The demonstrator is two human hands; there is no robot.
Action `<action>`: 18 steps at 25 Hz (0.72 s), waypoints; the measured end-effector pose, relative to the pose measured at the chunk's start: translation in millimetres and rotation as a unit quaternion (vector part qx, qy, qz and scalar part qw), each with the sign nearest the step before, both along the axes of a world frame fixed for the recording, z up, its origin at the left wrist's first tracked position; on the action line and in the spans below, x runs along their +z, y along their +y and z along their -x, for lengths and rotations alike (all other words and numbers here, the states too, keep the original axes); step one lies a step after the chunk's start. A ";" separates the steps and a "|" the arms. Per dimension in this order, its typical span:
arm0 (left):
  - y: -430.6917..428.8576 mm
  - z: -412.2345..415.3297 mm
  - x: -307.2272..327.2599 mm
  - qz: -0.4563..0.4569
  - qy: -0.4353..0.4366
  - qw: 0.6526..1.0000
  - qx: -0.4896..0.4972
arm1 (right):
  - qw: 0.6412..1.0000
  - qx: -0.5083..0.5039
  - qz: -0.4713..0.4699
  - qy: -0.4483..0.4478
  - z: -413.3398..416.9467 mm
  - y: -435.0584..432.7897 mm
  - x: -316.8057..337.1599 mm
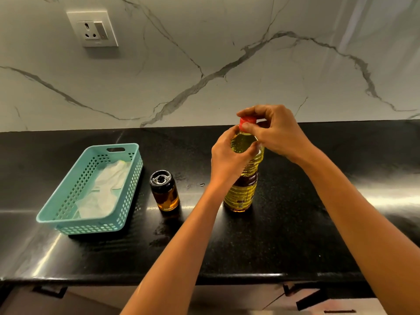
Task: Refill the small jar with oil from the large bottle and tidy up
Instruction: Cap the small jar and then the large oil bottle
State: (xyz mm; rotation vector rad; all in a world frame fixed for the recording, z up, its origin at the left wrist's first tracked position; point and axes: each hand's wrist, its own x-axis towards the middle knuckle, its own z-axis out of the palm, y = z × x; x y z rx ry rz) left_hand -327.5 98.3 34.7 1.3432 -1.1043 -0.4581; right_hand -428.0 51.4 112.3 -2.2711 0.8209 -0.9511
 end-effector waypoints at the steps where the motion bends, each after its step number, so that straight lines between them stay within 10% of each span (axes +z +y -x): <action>1: 0.6 0.1 -1.0 0.004 -0.004 1.000 0.001 | 1.000 -0.004 0.006 0.004 -0.1 -0.1 -0.1; 18: -2.9 -1.0 -4.2 0.012 -0.057 0.998 0.039 | 0.978 -0.077 0.162 0.111 -10.6 7.3 -3.2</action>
